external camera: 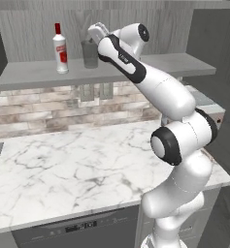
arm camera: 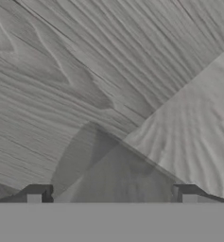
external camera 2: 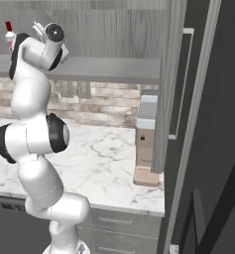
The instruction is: There is a bowl on the dining counter. Grab a lemon wedge from the fridge and place it in the bowl. Then get the liquor bottle and glass cup from the cabinet and place them next to the bowl.
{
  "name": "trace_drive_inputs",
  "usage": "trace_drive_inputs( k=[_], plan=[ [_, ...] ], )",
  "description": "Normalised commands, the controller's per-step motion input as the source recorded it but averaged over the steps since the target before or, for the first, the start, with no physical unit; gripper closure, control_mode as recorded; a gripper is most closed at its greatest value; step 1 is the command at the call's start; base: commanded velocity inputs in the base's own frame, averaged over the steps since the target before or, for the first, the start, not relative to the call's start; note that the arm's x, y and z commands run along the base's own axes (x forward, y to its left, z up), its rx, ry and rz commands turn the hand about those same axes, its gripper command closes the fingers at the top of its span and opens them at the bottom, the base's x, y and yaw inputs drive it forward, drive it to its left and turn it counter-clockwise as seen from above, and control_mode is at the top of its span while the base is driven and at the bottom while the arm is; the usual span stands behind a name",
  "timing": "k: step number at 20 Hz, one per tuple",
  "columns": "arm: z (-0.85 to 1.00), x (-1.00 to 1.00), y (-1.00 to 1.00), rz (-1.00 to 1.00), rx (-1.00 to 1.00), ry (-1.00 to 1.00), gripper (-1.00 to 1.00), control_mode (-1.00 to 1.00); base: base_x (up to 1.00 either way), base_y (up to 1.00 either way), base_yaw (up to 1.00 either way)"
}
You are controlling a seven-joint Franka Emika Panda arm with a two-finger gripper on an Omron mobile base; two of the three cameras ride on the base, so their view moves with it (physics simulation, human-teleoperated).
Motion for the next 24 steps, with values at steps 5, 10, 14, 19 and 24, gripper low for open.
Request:
trace_drive_inputs(
  k=[5, 10, 14, 19, 24],
  plan=[
    [0.0, 0.18, 0.08, 0.0, 0.01, 0.0, -1.0, -1.0, 0.0, 0.0, 0.0],
    [0.04, 0.11, 0.05, 0.0, 0.03, 0.0, -1.0, -1.0, 0.0, 0.0, 0.0],
    [0.0, 0.21, 0.05, 0.0, 0.02, 0.0, -1.0, -1.0, 0.0, 0.0, 0.0],
    [0.0, 0.2, 0.05, 0.0, 0.01, 0.0, -1.0, -1.0, 0.0, 0.0, 0.0],
    [-0.02, 0.09, 0.08, 0.0, 0.0, 0.0, -1.0, -1.0, 0.0, 0.0, 0.0]
  ],
)
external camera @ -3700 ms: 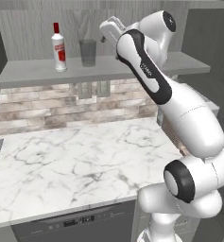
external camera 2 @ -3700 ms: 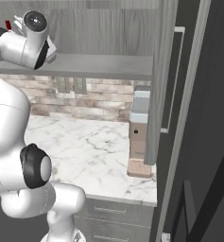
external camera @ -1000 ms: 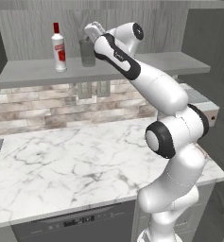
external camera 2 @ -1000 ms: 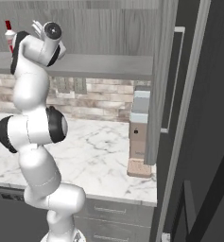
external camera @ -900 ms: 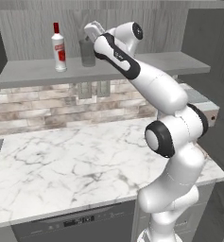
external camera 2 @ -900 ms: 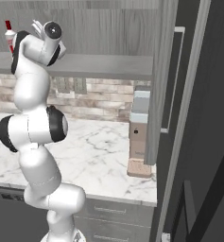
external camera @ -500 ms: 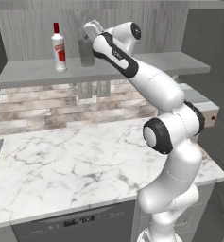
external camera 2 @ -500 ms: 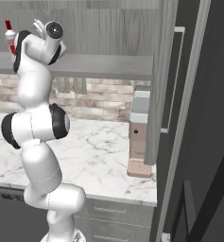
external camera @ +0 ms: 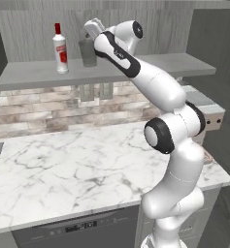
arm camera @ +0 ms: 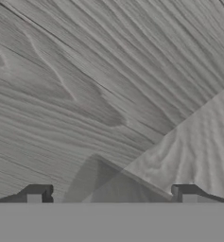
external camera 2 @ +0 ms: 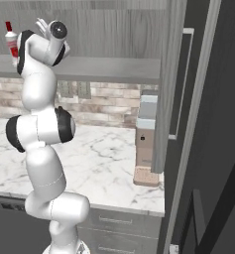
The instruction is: There is a bowl on the dining counter. Grab a lemon wedge from the fridge and place it in the bowl. Then get the liquor bottle and glass cup from the cabinet and place them next to the bowl.
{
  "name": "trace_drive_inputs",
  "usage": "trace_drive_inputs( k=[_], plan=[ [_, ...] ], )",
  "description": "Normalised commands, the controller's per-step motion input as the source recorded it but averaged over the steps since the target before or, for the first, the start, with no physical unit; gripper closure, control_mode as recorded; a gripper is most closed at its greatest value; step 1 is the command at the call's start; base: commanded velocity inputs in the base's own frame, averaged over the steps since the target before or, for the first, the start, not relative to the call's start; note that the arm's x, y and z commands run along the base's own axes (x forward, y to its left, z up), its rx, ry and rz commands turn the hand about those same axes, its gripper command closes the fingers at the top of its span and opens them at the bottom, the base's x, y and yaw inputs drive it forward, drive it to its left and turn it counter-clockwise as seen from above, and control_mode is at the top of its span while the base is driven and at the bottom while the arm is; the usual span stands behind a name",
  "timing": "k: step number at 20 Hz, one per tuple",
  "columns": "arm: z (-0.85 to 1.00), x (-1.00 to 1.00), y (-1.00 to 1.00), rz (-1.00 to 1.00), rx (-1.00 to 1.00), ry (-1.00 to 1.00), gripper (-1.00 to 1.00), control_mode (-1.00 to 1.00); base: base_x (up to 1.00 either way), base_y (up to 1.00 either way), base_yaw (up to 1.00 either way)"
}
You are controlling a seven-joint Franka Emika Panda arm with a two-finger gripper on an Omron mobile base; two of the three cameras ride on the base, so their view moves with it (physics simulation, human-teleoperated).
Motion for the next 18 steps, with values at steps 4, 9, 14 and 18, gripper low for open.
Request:
trace_drive_inputs(
  k=[4, 9, 14, 18],
  plan=[
    [-0.19, 0.0, 0.14, 0.0, 0.0, 0.0, -1.0, -1.0, 0.0, 0.0, 0.0],
    [-0.24, 0.0, 0.1, 0.0, 0.0, 0.03, -1.0, -1.0, 0.0, 0.0, 0.0],
    [-0.21, 0.0, 0.04, 0.0, 0.0, 0.05, -1.0, -1.0, 0.0, 0.0, 0.0],
    [-0.21, 0.0, 0.07, 0.0, 0.0, 0.05, -1.0, -1.0, 0.0, 0.0, 0.0]
  ],
)
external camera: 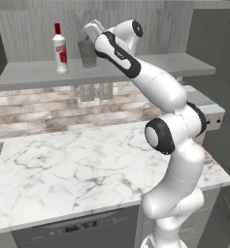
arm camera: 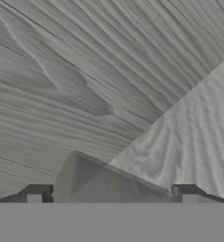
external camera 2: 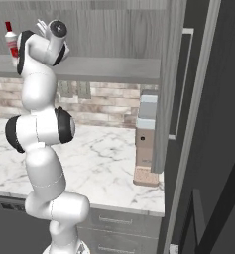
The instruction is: There is a bowl on the dining counter. Grab a lemon wedge from the fridge and place it in the bowl. Then get the liquor bottle and glass cup from the cabinet and place them next to the bowl.
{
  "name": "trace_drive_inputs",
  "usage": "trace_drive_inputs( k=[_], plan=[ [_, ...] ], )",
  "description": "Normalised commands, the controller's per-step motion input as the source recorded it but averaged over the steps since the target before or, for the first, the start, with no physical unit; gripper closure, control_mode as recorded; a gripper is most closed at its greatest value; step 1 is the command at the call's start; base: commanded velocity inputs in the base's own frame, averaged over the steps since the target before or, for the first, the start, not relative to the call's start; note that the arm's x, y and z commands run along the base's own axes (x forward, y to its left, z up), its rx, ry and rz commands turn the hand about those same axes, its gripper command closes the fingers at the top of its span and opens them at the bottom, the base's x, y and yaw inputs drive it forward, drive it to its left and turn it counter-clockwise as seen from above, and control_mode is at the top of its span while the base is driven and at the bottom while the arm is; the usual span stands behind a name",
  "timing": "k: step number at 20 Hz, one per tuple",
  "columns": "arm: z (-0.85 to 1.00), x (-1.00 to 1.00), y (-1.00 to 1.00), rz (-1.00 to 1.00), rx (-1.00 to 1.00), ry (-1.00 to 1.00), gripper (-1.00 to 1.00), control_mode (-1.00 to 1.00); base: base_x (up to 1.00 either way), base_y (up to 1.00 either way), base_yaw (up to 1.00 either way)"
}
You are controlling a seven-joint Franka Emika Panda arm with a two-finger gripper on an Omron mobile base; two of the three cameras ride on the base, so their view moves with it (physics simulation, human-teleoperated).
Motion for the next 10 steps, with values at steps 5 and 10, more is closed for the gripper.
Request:
trace_drive_inputs(
  k=[5, 10],
  plan=[
    [-0.22, 0.0, 0.18, 0.0, 0.0, 0.07, 1.0, -1.0, 0.0, 0.0, 0.0],
    [-0.21, 0.0, 0.17, 0.0, 0.0, 0.08, 1.0, -1.0, 0.0, 0.0, 0.0]
  ],
)
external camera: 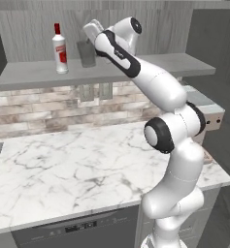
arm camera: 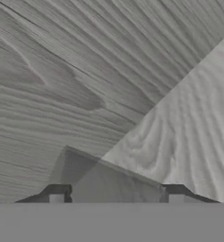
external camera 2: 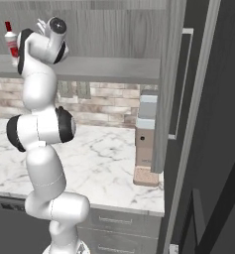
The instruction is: There is a bowl on the dining counter. Grab a lemon wedge from the fridge and place it in the bowl. Then get the liquor bottle and glass cup from the cabinet and place them next to the bowl.
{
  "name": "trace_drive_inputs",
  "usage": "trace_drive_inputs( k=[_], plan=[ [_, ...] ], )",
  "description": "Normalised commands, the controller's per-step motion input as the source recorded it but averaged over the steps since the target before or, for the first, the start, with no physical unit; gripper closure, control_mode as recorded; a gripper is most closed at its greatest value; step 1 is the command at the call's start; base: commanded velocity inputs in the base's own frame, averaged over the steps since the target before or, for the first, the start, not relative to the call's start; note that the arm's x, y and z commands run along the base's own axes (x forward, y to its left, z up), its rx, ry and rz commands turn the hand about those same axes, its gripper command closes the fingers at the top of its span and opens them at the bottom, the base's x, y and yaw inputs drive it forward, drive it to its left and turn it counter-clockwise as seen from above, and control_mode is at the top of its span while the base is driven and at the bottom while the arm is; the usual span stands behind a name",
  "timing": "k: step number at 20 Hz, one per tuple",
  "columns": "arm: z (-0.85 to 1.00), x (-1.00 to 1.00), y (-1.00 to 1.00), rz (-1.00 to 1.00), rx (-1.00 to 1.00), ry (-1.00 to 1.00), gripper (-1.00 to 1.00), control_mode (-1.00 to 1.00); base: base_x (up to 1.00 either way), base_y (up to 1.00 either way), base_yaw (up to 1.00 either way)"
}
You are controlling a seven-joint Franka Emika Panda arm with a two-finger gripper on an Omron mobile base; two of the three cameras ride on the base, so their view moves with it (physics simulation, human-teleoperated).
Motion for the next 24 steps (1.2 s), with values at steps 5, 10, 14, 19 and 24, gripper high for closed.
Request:
trace_drive_inputs(
  k=[5, 10, 14, 19, 24],
  plan=[
    [-0.14, -0.17, 0.03, 0.0, 0.0, 0.03, 1.0, -1.0, 0.0, 0.0, 0.0],
    [-0.01, -0.5, 0.0, 0.0, 0.0, 0.0, 1.0, -1.0, 0.0, 0.0, 0.0],
    [0.0, -0.74, 0.0, 0.0, 0.0, 0.0, 1.0, -1.0, 0.0, 0.0, 0.0],
    [0.0, -0.96, 0.0, 0.0, 0.0, -0.03, 1.0, -1.0, 0.0, 0.0, 0.0],
    [0.0, -1.0, -0.17, 0.0, 0.0, -0.11, 1.0, -1.0, 0.0, 0.0, 0.0]
  ],
)
